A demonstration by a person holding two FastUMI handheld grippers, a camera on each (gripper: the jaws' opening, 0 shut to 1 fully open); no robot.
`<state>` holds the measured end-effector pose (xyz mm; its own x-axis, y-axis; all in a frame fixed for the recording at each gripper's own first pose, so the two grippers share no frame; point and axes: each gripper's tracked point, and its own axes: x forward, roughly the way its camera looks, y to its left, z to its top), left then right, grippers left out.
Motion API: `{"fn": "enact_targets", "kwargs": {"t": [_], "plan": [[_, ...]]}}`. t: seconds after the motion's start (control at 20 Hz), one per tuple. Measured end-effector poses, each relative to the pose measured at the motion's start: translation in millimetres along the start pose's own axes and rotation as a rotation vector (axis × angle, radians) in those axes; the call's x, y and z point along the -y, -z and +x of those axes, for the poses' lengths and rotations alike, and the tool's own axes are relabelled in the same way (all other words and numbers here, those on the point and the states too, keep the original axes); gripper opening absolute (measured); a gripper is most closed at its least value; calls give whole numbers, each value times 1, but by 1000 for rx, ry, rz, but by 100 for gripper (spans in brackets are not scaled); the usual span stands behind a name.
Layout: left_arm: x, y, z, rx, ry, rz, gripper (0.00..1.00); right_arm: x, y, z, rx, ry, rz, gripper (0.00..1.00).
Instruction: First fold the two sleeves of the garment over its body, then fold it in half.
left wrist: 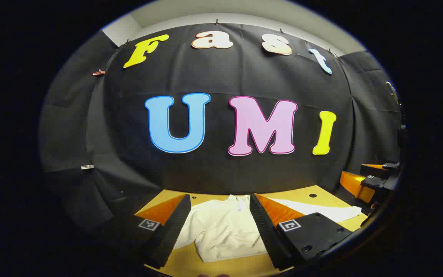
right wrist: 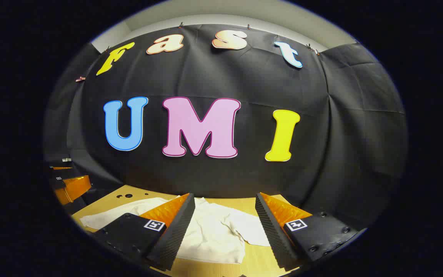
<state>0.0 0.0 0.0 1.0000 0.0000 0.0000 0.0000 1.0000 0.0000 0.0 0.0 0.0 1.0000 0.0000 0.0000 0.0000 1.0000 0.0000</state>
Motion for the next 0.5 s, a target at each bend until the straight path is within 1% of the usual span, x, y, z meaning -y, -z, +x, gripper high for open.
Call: {"fn": "enact_targets", "kwargs": {"t": [0.3, 0.5], "plan": [[-11, 6, 2, -14, -9, -7, 96, 7, 3, -1, -6, 33, 8, 97], [-10, 8, 5, -17, 3, -10, 96, 12, 5, 1, -14, 49, 4, 97]]}}
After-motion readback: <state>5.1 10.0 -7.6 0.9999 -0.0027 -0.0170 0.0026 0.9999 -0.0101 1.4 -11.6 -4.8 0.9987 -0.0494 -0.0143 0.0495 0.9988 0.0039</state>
